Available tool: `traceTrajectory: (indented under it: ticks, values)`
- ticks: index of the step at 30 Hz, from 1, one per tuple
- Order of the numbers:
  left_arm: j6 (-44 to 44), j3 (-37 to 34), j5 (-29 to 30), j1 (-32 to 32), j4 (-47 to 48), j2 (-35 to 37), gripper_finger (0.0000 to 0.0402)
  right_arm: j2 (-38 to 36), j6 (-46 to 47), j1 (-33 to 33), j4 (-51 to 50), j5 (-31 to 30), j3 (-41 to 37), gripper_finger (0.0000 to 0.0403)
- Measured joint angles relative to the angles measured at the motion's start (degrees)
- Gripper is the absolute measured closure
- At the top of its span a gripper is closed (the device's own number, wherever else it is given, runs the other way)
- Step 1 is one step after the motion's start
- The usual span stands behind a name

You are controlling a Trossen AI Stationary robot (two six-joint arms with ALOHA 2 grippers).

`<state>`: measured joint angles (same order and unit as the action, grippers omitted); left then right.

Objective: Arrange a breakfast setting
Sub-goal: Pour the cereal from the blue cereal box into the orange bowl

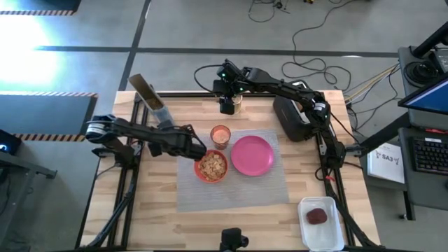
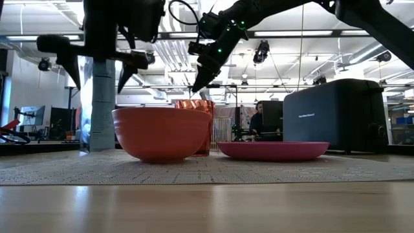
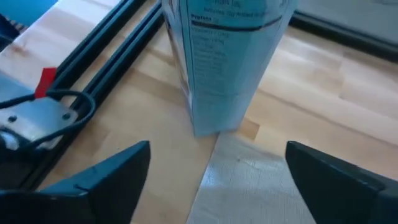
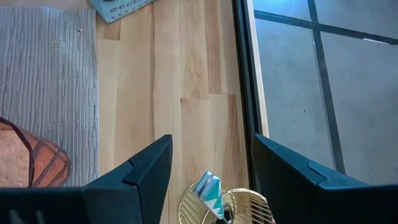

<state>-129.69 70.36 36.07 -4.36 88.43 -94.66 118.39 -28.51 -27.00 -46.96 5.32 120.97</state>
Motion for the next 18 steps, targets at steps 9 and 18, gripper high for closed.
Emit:
traceTrajectory:
  ticks: [9,18]
  values:
    - [-5.92,-3.11,6.83,0.61,-0.37,-2.99,0.0006,0.0,0.0,0.0,0.19,0.0,0.0,0.0193]
    - [-9.54,-4.93,9.47,3.44,-0.41,-7.99,0.0002,0.0,0.0,0.0,0.92,0.0,0.0,0.0193]
